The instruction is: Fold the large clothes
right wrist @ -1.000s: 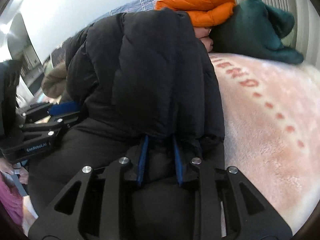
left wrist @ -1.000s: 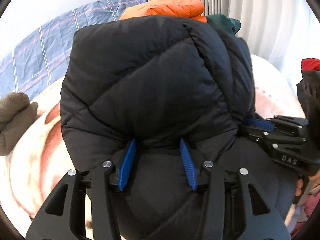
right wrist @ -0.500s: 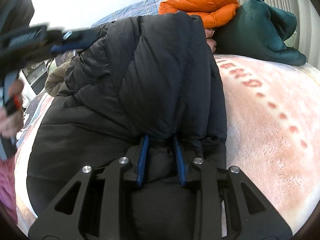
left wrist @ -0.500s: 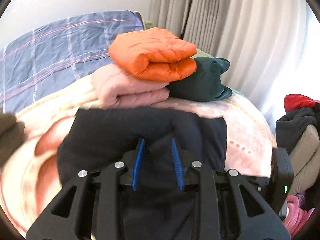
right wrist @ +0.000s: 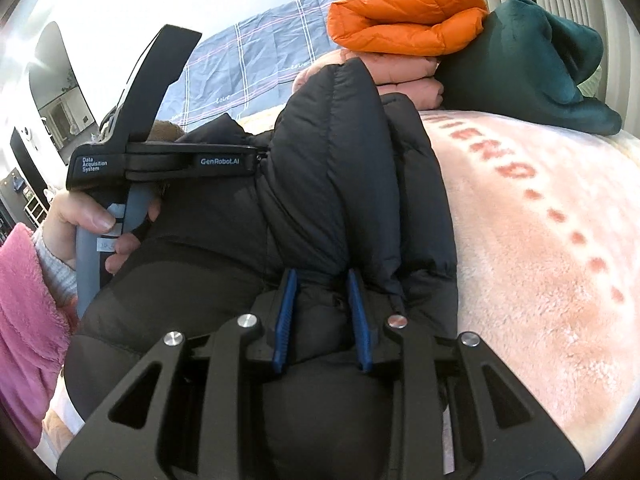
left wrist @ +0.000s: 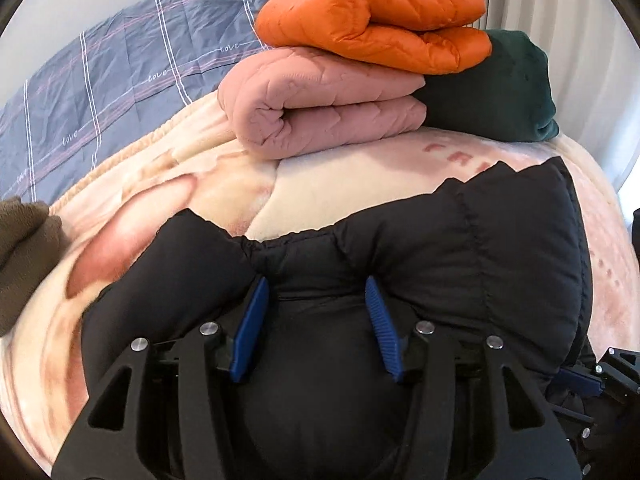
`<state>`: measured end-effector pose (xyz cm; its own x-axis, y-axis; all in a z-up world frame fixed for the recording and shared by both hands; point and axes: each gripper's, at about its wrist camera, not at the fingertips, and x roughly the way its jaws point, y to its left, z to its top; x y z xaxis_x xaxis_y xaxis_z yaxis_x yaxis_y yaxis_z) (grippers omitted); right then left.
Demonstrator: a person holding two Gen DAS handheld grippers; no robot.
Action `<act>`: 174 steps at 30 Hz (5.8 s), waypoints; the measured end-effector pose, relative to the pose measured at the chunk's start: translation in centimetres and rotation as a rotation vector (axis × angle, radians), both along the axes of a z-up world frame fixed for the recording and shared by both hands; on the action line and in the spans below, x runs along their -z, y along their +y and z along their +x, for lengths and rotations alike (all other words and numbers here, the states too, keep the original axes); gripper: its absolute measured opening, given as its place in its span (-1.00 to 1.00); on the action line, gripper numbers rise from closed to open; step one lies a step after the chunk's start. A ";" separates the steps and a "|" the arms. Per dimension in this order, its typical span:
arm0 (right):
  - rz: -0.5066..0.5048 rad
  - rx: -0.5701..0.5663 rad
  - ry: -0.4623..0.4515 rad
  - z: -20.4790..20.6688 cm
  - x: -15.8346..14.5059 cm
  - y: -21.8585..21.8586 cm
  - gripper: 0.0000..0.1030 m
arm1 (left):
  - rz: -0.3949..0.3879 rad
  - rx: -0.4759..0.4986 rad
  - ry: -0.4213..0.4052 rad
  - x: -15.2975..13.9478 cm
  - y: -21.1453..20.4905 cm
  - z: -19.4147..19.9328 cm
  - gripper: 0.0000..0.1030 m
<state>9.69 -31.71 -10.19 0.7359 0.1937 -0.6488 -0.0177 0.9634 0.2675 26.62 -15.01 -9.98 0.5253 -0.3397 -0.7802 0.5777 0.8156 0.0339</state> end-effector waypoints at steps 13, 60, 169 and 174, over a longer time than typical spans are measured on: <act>0.019 -0.002 -0.003 0.4 0.4 -0.6 -0.46 | -0.265 0.160 0.037 -6.9 -1.8 -1.6 0.01; 0.048 -0.040 -0.016 0.7 0.6 -0.4 -0.45 | 0.103 -0.141 -0.092 1.5 6.6 0.6 0.51; 0.452 -0.289 0.234 11.7 1.7 -5.5 0.40 | -0.160 -0.128 -0.139 1.1 8.7 -11.2 0.93; 0.429 -0.290 0.191 10.4 2.1 -5.2 0.34 | -0.189 -0.138 -0.134 0.8 9.2 -11.2 0.93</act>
